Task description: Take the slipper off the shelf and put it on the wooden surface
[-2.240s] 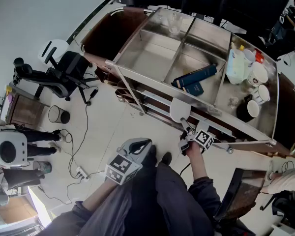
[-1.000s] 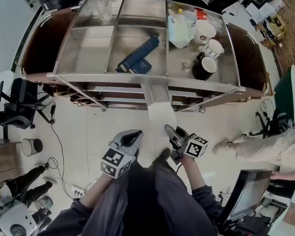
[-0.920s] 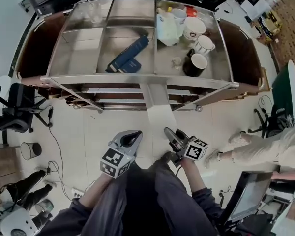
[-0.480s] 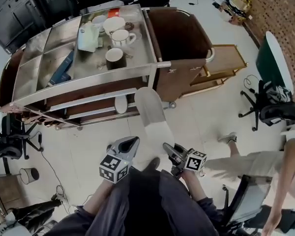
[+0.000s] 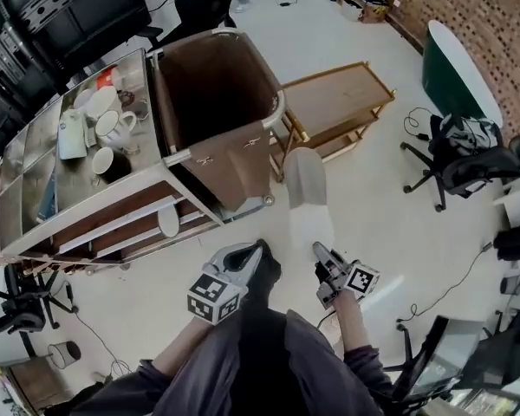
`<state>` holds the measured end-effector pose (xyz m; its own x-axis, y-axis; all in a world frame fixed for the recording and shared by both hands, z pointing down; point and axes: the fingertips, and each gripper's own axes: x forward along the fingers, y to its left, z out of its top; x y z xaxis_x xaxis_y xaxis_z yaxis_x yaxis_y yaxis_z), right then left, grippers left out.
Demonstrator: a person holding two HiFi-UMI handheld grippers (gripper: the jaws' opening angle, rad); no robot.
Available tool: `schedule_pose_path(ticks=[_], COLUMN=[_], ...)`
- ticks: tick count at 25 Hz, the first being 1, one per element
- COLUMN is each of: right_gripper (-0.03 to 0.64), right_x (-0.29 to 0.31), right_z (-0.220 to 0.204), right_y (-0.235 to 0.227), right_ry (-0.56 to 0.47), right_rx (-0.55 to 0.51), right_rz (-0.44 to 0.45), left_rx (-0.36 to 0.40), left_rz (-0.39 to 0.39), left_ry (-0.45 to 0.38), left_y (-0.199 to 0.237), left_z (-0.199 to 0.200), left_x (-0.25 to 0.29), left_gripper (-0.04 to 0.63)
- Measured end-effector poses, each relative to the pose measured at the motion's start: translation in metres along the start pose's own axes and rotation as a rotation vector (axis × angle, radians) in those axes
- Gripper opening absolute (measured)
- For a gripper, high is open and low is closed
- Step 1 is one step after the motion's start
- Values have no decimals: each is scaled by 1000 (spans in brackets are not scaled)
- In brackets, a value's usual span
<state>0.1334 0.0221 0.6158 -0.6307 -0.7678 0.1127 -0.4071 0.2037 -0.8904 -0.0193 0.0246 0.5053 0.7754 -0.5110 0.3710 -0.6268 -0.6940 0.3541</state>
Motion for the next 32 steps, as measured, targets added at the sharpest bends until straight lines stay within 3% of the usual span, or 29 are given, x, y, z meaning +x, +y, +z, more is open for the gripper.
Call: schedule_pose_path(ticks=[4, 10, 13, 22, 27, 32], right_gripper=[63, 63, 63, 63, 66, 81], right_x=[25, 54, 72, 145, 204, 252], right_z=[83, 187, 229, 335, 375, 397], right_y=[-34, -75, -95, -188, -252, -291], right_ry=[-16, 69, 102, 261, 426, 432], right_rx=[12, -30, 21, 84, 64, 63], right_rz=[-11, -5, 7, 44, -38, -83], left_rx=[-5, 36, 14, -100, -155, -207], left_rz=[-7, 20, 56, 269, 387, 494], left_ry=[13, 6, 5, -30, -60, -67], left_y=[16, 29, 36, 68, 64, 57], left_z=[29, 81, 99, 149, 174, 186], left_x=[75, 165, 196, 292, 351, 361], left_gripper=[15, 15, 15, 15, 15, 15])
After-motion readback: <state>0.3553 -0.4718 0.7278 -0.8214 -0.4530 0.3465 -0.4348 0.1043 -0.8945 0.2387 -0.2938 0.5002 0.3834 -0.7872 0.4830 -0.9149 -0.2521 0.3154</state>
